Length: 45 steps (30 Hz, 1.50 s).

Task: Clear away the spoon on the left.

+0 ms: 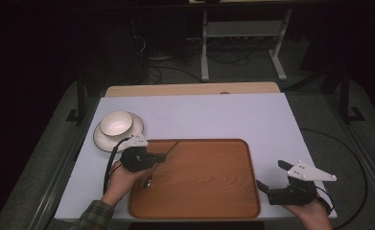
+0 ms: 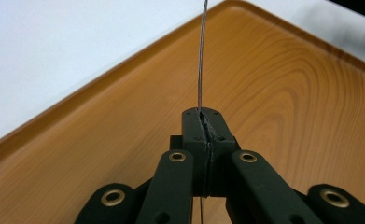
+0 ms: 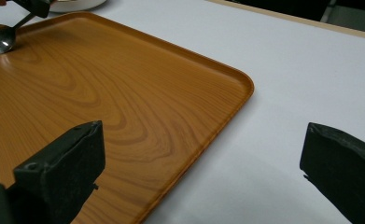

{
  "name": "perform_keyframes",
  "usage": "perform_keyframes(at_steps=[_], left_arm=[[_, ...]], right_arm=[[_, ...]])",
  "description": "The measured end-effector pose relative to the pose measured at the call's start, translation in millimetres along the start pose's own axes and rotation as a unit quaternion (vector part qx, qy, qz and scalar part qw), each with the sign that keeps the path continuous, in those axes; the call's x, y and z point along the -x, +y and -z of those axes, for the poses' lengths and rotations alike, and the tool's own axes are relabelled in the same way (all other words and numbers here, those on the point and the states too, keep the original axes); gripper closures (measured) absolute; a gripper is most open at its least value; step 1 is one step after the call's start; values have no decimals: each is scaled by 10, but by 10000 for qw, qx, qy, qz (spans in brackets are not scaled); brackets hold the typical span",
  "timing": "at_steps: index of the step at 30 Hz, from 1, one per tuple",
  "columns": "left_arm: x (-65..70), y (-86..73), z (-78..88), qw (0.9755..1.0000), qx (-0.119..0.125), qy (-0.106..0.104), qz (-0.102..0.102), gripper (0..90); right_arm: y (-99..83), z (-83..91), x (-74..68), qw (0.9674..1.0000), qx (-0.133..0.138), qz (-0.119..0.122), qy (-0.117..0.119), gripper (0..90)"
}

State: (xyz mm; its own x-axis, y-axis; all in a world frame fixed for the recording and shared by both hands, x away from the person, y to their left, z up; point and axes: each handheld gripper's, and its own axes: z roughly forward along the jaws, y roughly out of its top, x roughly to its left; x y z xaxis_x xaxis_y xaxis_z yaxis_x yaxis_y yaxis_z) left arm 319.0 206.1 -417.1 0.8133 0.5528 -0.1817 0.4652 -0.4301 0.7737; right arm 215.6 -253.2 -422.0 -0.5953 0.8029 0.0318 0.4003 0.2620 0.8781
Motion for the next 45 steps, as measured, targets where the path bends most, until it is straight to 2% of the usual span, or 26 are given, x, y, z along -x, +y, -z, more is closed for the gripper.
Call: perform_keyframes(at_steps=[15, 29, 39, 45], left_arm=[[89, 8, -206, 9985, -453, 52, -314, 886], [116, -28, -345, 9953, -872, 13, -420, 884], [103, -34, -347, 9949, -885, 106, -464, 870], [98, -38, -339, 9951, -857, 183, -451, 813]], right_arm=[[-1, 0, -1, 10000, -16, 24, 13, 0], [0, -3, -6, 10000, -23, 40, 19, 0], [0, -2, -7, 10000, -16, 46, 18, 0], [1, -4, -13, 10000, -25, 41, 20, 0]])
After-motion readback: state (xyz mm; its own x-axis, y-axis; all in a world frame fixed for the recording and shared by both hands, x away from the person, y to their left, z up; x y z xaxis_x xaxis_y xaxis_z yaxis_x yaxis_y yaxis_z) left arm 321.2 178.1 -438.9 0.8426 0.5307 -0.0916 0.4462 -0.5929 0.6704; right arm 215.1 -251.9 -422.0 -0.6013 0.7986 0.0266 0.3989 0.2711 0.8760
